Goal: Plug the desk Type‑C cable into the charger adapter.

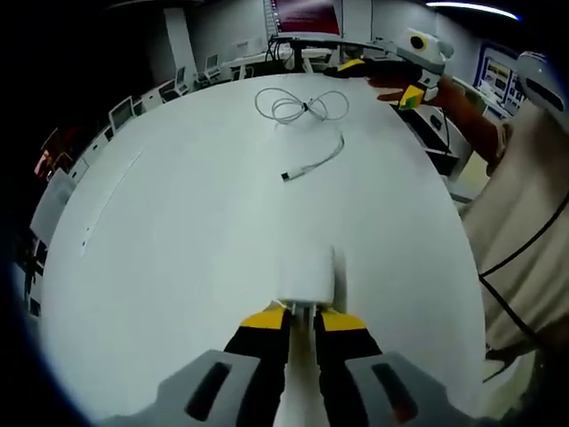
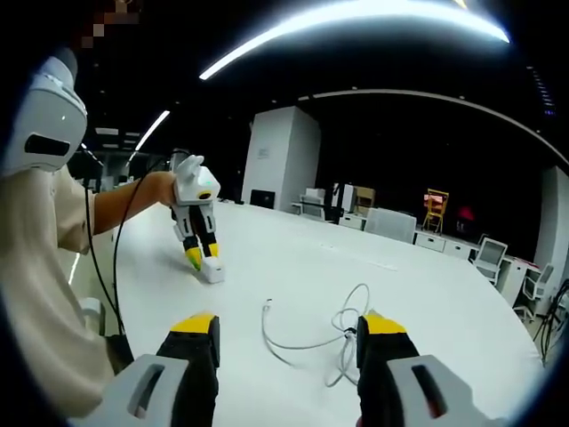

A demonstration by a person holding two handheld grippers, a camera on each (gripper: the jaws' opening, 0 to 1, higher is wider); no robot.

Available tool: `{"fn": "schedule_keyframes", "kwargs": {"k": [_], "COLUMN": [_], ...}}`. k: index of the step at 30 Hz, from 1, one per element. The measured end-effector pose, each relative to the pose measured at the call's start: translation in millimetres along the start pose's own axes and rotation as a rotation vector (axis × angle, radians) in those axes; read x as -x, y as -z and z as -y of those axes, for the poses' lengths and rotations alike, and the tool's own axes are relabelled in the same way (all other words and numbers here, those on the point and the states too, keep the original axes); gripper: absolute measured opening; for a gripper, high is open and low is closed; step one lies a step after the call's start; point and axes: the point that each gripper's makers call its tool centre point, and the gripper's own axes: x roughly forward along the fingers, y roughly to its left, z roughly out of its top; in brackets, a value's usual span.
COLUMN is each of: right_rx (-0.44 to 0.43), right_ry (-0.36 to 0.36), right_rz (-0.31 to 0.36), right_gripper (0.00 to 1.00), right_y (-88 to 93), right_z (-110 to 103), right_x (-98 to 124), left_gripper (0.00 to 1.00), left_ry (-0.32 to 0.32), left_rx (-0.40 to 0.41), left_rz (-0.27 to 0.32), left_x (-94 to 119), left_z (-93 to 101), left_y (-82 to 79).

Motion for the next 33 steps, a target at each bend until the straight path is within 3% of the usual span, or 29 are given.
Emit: {"fn": "schedule_keyframes", "kwargs": {"k": [5,11,23,33], "right_rx": [-0.003,-0.013,0.094,0.111], "right_ry": [-0.016,-0.022,0.002,0.014], "right_rz": [-0.016,-0.030,-0.101,-0.129], "right_gripper": [0.61,0.57,0.54,0.48], "right_y": [-0.1,-2.7,-3.5,2.8], "right_z": [-0.6,0.3,-9.2,-21.8], "right_x": [-5.7,-15.5,-44.4,-70.4], "left_gripper": [0.12,0.11,0.11,0.11], "left_ry": [0.007,0.012,0.031,0.042], "left_rx": [-0.013,-0.014,-0.058,-0.051], "left_rz": [-0.012,0.015,0.079,0.118], "left_x": [-1.0,-1.2,-0.9,-2.4], "left_z": [-0.2,1.2,1.5,0.6], "left_y": [0.0,0.1,1.2,-0.9]}}
